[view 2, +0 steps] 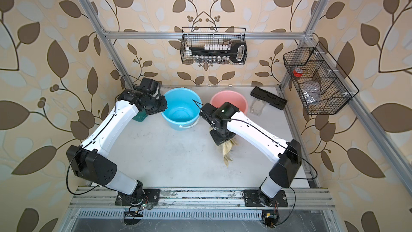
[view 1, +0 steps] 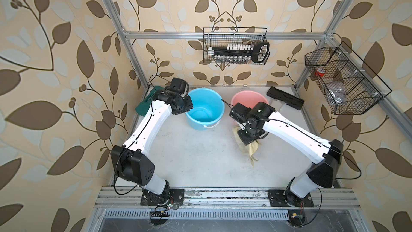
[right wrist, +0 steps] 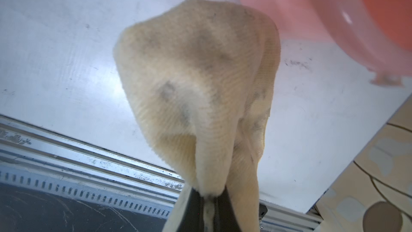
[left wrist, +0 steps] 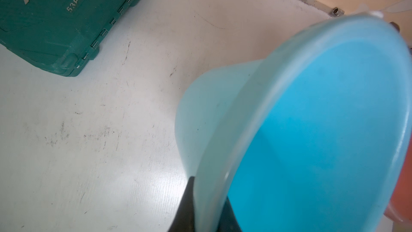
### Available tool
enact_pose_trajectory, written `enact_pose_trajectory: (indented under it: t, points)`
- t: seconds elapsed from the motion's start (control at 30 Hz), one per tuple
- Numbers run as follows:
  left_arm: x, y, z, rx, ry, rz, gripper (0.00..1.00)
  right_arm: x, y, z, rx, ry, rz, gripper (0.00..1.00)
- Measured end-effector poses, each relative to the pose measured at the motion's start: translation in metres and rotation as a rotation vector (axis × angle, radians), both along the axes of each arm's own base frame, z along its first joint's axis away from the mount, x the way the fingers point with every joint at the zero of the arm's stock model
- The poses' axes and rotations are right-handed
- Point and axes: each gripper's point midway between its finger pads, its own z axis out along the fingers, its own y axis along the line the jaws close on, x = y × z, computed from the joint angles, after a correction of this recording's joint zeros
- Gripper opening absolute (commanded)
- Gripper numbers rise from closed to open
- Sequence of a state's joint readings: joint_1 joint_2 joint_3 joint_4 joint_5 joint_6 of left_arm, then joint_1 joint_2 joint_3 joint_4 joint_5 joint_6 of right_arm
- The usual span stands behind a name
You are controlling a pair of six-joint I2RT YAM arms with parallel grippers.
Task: Wipe the inside of the bucket with a cloth
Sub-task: Place the cleaning item at the center of the board.
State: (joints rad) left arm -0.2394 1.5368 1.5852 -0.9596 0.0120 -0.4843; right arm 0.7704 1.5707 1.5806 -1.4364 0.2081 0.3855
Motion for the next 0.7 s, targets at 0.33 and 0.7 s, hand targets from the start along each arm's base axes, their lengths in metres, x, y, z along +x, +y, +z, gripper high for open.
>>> enact_pose_trajectory:
  t: [0.33, 0.7]
  points:
    - [0.007, -0.003, -0.017, -0.127, 0.032, 0.043, 0.0, -0.005, -0.116, 0.03, 0.15, -0.256, -0.403, 0.0]
    - [0.023, -0.03, -0.061, -0.268, 0.133, 0.023, 0.0, 0.025, -0.166, -0.039, 0.267, -0.099, -0.689, 0.0]
